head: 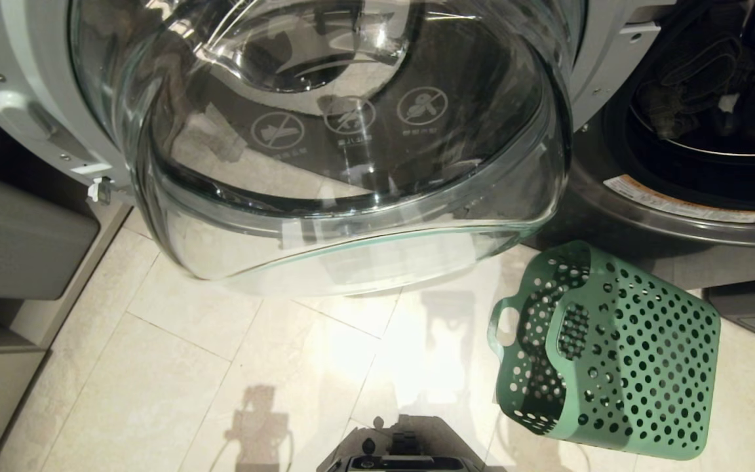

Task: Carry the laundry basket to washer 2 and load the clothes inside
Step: Close the washing machine door with the left hand

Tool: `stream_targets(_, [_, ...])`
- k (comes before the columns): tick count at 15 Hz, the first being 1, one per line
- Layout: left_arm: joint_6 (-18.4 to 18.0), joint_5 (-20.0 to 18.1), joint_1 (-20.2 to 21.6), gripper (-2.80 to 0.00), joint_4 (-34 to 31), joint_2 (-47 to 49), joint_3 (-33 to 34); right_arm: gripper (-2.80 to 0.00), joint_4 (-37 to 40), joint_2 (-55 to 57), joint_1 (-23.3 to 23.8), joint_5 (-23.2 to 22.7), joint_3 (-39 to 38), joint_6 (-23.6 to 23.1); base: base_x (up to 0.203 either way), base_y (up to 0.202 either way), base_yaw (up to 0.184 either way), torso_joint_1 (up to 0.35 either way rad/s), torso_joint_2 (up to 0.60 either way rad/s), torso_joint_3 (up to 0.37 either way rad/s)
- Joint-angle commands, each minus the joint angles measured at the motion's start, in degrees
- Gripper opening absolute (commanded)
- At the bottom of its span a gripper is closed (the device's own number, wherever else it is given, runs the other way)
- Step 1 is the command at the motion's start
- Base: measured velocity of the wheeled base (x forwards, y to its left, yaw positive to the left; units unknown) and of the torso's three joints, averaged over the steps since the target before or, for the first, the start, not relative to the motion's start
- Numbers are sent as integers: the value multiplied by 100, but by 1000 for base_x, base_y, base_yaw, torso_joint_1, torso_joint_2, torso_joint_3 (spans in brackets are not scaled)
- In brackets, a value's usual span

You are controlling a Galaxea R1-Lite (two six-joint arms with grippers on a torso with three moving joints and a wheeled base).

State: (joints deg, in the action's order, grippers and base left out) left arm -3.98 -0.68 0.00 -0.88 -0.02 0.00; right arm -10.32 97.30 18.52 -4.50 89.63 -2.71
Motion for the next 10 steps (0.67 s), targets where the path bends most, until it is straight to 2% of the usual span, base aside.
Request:
stream_targets(1, [-4,-2,-4,-280,0,-6,9,0,302,-728,-12,-218,-425,-4,0,0,0,0,0,0])
stream_targets(2, [0,-2,-1,-280,0,-6,9,0,717,-1015,-13,-434,-619,-12,0,0,0,0,0,0])
stream_targets(3, [-7,-2,0,-280,0,-6,9,-280,1205,-1291,-14,-622,-768,-20,0,0,0,0,0,0])
stream_targets(7, [-7,-2,0,-280,0,-6,9,-280,2836,-2299,-167,-940,-1352,-128,0,0,0,0,0,0])
stream_targets(8, [-7,-2,0,-280,0,-6,9,-280,3530,-2582,-195,-1011,-1485,-324,0,0,0,0,0,0])
stream_targets(10, [-5,-2,-6,-280,0,-6,9,-280,5096,-3012,-216,-1130,-1754,-1082,0,0,0,0,0,0])
